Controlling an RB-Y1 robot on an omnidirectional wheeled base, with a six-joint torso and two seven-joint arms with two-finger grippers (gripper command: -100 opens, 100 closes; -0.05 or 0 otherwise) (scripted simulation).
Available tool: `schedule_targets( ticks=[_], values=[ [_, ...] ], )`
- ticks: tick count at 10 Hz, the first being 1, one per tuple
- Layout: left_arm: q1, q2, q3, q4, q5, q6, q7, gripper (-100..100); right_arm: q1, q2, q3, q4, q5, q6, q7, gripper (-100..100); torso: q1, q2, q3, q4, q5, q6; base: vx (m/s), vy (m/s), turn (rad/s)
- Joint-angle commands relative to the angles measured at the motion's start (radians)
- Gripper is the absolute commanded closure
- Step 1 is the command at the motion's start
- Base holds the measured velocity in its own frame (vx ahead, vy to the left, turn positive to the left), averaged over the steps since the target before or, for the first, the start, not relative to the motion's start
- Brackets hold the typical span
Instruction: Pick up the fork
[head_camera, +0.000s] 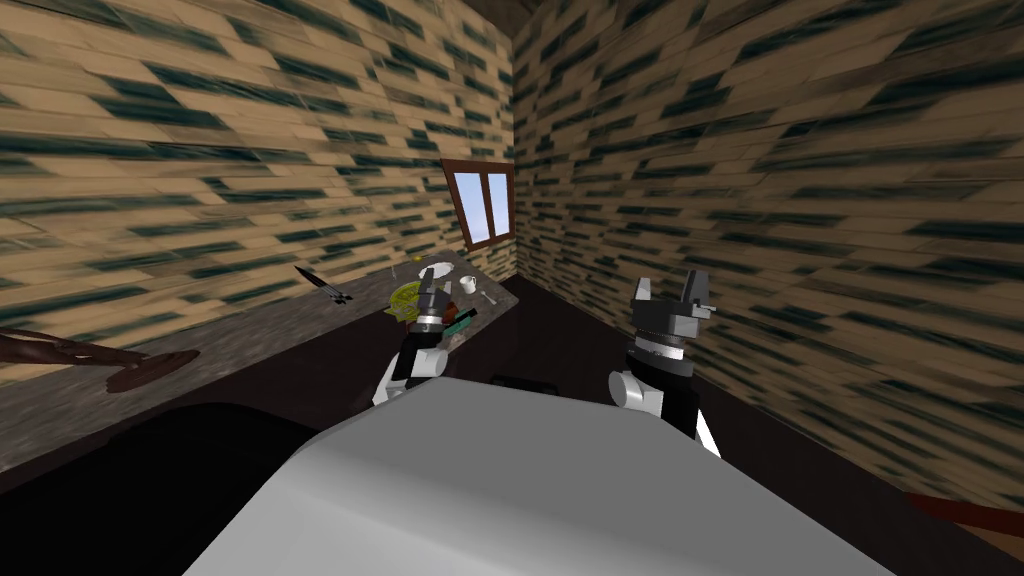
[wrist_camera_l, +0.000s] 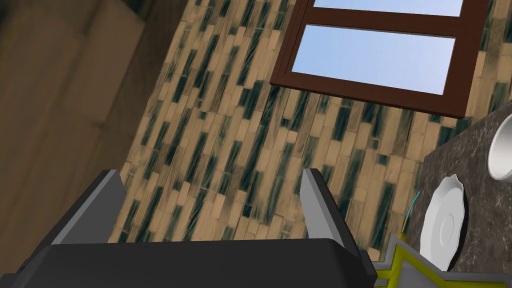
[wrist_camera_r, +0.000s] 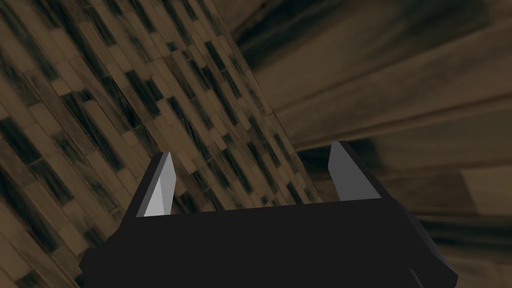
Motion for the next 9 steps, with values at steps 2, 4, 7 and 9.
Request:
schedule_targets(
  ticks=[2, 4, 7, 9],
  values=[
    [0.005, 0.042, 0.013, 0.02, 0.038, 0.082, -0.031, -100, 0.0, 0.0, 0.0, 0.0, 0.0, 0.0, 0.0, 0, 0.0, 0.0, 0.0, 0.0, 0.0, 0.0, 0.05, -0.022, -0.116],
    [0.007, 0.059, 0.022, 0.024, 0.055, 0.13, -0.043, -100, 0.0, 0.0, 0.0, 0.0, 0.0, 0.0, 0.0, 0, 0.0, 0.001, 0.0, 0.0, 0.0, 0.0, 0.028, -0.018, -0.055],
    [0.01, 0.077, 0.031, 0.029, 0.073, 0.19, -0.056, -100, 0.0, 0.0, 0.0, 0.0, 0.0, 0.0, 0.0, 0, 0.001, 0.002, 0.001, 0.0, 0.0, 0.0, 0.016, -0.007, -0.053],
    [0.013, 0.094, 0.041, 0.034, 0.092, 0.239, -0.07, -100, 0.0, 0.0, 0.0, 0.0, 0.0, 0.0, 0.0, 0, 0.002, 0.002, 0.001, 0.001, 0.0, 0.0, 0.018, -0.003, -0.073]
  ],
)
